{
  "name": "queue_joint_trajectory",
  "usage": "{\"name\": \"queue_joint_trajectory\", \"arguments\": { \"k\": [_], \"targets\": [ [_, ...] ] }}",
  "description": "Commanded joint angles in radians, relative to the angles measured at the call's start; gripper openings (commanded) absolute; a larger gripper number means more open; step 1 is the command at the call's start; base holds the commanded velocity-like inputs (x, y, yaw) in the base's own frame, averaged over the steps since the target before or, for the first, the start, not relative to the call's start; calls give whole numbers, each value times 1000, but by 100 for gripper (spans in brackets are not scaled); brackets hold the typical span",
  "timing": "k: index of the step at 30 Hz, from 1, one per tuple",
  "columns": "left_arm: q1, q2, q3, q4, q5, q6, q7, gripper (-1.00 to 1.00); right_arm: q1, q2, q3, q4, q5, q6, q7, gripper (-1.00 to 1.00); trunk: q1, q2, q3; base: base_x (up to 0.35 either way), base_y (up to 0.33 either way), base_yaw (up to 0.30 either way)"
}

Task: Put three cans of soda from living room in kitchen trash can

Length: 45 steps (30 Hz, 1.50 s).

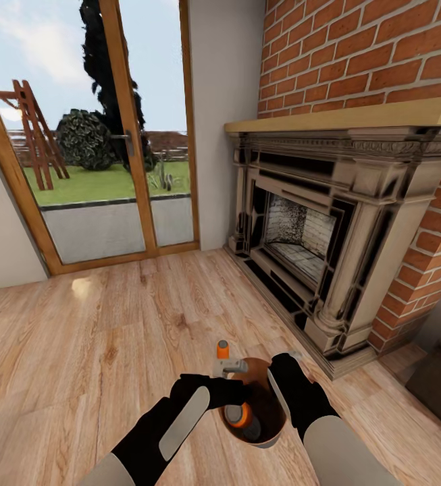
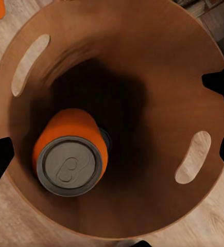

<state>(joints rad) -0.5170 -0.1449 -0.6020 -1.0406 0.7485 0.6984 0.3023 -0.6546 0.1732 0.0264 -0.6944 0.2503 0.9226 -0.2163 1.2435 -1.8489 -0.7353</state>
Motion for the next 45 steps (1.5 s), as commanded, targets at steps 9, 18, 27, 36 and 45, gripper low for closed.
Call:
{"name": "queue_joint_trajectory", "arguments": {
  "k": [9, 18, 27, 36, 45],
  "targets": [
    [-3, 3, -3, 5, 0, -6, 0, 100, 0, -3, -1, -1, -2, -1, 5, -100, 0, 0, 0, 0, 0, 0],
    [-3, 9, -6, 5, -2, -5, 2, 100, -1, -19, -11, -4, -1, 0, 48, -100, 0, 0, 0, 0, 0, 0],
    [-3, 14, -6, 4, -3, -5, 2, 100, -2, -76, -16, -23, 0, 2, 126, -100, 0, 0, 0, 0, 0, 0],
    [-7, 35, -4, 2, -4, -4, 2, 100, -3, -120, -17, -28, -2, 2, 134, -100, 0, 0, 0, 0, 0, 0],
    [-10, 52, 2, 3, -32, -2, 1, 100, -5, -166, -17, -29, -2, 2, 153, -100, 0, 0, 0, 0, 0, 0]
  ]
}}
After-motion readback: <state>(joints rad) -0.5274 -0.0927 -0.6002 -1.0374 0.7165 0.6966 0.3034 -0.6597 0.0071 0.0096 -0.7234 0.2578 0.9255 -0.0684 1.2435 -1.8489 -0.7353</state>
